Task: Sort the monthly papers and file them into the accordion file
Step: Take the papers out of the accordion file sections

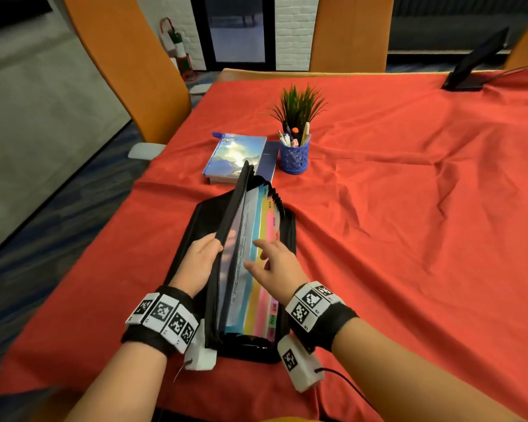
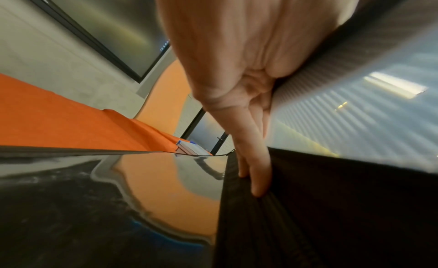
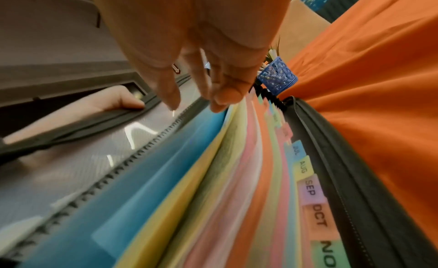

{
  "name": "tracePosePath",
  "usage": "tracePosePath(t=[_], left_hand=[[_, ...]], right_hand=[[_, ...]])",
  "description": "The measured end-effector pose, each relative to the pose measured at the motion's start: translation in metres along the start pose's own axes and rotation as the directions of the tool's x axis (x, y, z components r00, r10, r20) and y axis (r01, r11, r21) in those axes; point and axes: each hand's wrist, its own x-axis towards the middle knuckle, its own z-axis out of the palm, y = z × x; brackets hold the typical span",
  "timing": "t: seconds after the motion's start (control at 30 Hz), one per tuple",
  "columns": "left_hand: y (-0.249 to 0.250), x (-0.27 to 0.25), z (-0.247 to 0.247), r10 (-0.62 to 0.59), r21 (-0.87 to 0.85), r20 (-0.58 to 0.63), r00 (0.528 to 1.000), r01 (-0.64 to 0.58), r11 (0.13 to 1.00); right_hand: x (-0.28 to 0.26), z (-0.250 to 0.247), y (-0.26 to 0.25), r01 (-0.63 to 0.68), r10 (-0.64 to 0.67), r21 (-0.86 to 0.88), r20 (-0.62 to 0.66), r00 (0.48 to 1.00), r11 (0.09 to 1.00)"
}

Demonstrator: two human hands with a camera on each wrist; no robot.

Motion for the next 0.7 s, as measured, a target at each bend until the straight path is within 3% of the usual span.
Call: tracePosePath(t=[0.07,0.2,0.33,0.57,0.7], left_hand=[[0.0,0.0,0.0,-0.01,-0.016,-0.011,1.0,0.01,1.0],[0.001,-0.001,0.001,0.006,-0.029,-0.027,1.0,-0.006,1.0],[0.002,-0.002,0.004,0.051,0.003,-0.022,0.998,-0.051,0.999],[-0.001,-0.002,0.002,0.052,0.005,-0.011,0.999,-0.052,0.999],[-0.007,-0.002,0.0,0.056,0.074,0.042,0.998,-0.059,0.995]], right_hand=[[0.005,0.001,0.001,-0.097,0.109,-0.134,0.085,0.99,0.986],[0.01,-0.001,-0.003,-0.198,0.234,-0.268,0.109,0.966,0.943],[0.013,0.004,-0.017,-0.12,0.13,-0.211,0.035,0.991,0.97],[0.006,0.009,-0.011,-0.243,0.251,-0.141,0.039,0.967,0.96],[0.015,0.018,-0.012,-0.402,0.406,-0.062,0.085,0.91,0.914]])
